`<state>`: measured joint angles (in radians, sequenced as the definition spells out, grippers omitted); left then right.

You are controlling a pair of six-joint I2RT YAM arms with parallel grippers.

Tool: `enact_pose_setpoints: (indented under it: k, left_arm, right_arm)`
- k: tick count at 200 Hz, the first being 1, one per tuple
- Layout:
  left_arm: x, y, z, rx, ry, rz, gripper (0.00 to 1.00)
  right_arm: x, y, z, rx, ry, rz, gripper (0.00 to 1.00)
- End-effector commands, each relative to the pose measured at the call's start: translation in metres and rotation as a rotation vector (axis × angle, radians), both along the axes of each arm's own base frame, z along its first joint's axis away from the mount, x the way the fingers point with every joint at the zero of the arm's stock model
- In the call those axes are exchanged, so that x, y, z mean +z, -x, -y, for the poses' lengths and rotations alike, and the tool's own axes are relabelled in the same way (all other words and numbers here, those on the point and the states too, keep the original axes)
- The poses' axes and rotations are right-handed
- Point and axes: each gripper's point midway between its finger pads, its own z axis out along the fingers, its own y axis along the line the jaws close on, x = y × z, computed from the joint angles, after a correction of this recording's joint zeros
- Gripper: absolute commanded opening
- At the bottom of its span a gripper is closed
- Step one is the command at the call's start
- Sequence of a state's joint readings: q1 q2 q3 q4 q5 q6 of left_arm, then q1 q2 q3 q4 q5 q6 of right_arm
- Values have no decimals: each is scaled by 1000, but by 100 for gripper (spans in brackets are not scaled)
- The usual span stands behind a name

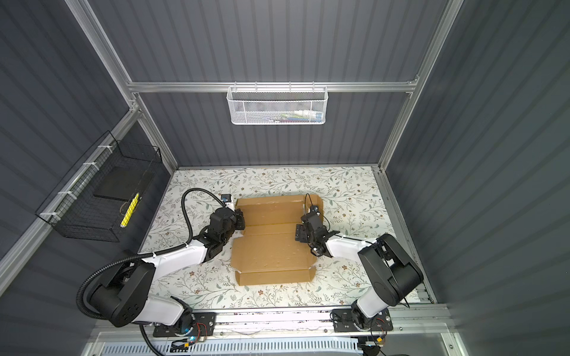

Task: Fold the paper box

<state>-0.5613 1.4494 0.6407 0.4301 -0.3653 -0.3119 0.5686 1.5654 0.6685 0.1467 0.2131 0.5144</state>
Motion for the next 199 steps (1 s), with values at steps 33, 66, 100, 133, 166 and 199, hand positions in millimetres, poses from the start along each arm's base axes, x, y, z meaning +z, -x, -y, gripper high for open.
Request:
enact_pose_setpoints:
  k: [33,66,100,133,166,199]
  left_arm:
    - [-17,4,2,-12,-11,-68,0]
    - [-17,4,3,-14,-10,-69,0]
    - [-18,5,2,-14,-11,-70,0]
    - [-19,5,3,-16,-8,-72,0]
    - [-20,4,4,-17,-8,-75,0]
    - [-20,4,5,-20,-7,-75,0]
  right_arm:
    - [9,-6,1,-30,-36,35,86]
    - [8,0,12,-56,-18,40,89]
    - [6,2,16,-68,-21,35,90]
    - [6,-3,8,-44,-56,46,91]
    - [16,-14,-12,16,-116,75,90]
    - [30,-22,-26,61,-159,108,90]
